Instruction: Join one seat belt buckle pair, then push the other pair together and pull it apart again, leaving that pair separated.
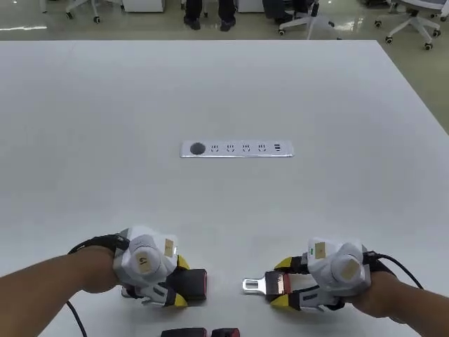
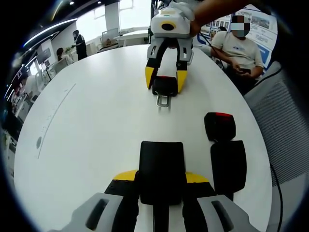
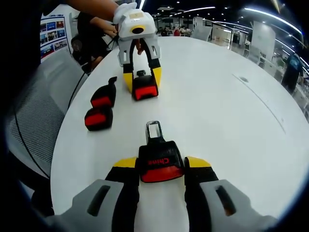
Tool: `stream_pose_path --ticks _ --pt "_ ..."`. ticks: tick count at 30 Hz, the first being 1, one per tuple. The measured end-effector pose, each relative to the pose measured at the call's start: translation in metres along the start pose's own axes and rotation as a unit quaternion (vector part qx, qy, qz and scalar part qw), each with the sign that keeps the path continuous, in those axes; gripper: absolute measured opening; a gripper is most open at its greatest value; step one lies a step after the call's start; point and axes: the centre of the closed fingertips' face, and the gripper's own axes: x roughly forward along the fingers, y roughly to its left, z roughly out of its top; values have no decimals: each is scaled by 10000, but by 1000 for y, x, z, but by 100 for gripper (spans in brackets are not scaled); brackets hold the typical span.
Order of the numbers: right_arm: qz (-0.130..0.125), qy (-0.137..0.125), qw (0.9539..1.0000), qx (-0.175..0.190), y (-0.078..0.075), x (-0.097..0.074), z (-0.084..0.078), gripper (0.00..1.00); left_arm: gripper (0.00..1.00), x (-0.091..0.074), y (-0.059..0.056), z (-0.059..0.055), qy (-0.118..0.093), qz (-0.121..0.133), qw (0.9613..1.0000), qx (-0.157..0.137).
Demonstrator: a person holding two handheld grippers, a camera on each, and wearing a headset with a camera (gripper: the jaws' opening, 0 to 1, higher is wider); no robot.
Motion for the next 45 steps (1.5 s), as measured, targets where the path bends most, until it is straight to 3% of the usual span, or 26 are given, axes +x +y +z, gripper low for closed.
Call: stream_pose_path --ticks 11,23,25,27,30,45 --pt "-20 7 10000 56 -6 -18 -8 35 35 0 1 -2 -67 -4 10000 0" --pt "18 -7 10000 21 -7 -14 -1 35 35 0 1 -3 -134 -4 9999 -26" --pt "111 160 9997 -115 -6 -18 -7 35 35 0 1 -3 -120 -1 9999 -23" --pt "129 129 9998 -88 -11 -21 -13 35 35 0 1 -3 -119 -4 9999 -14" --pt "-64 124 9999 91 -23 -25 -21 35 35 0 1 -2 -148 -6 9999 -18" --pt "-75 71 9999 85 -19 -26 -26 35 35 0 0 -1 -116 -3 9999 -20"
